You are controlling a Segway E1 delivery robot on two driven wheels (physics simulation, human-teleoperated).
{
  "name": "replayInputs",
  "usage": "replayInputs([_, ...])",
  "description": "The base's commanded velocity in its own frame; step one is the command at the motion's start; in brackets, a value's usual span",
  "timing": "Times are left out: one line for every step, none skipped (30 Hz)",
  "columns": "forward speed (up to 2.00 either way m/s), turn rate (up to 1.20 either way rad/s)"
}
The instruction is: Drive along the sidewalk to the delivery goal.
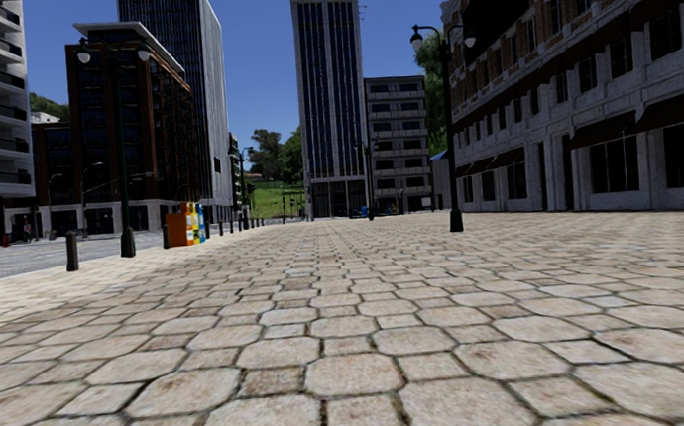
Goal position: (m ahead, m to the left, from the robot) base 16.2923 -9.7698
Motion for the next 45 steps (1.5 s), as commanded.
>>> replayInputs([1.26,0.0])
replayInputs([1.26,0.0])
replayInputs([1.26,0.0])
replayInputs([1.26,0.0])
replayInputs([1.26,0.0])
replayInputs([1.26,0.0])
replayInputs([1.26,0.0])
replayInputs([1.26,0.0])
replayInputs([1.26,0.0])
replayInputs([1.26,0.0])
replayInputs([1.26,0.0])
replayInputs([1.26,0.0])
replayInputs([1.26,0.0])
replayInputs([1.26,0.0])
replayInputs([1.26,0.0])
replayInputs([1.26,0.0])
replayInputs([1.27,0.0])
replayInputs([1.27,0.0])
replayInputs([1.27,0.0])
replayInputs([1.27,0.0])
replayInputs([1.27,0.0])
replayInputs([1.27,0.0])
replayInputs([1.27,0.0])
replayInputs([1.27,0.0])
replayInputs([1.27,0.0])
replayInputs([1.27,0.0])
replayInputs([1.27,0.0])
replayInputs([1.28,-0.04])
replayInputs([1.28,-0.07])
replayInputs([1.32,-0.19])
replayInputs([1.32,-0.19])
replayInputs([2.0,-0.33])
replayInputs([2.0,-0.41])
replayInputs([2.0,-0.44])
replayInputs([2.0,-0.44])
replayInputs([2.0,-0.44])
replayInputs([2.0,-0.44])
replayInputs([2.0,-0.44])
replayInputs([2.0,-0.44])
replayInputs([2.0,-0.44])
replayInputs([2.0,-0.44])
replayInputs([2.0,-0.44])
replayInputs([2.0,-0.44])
replayInputs([2.0,-0.44])
replayInputs([2.0,-0.44])
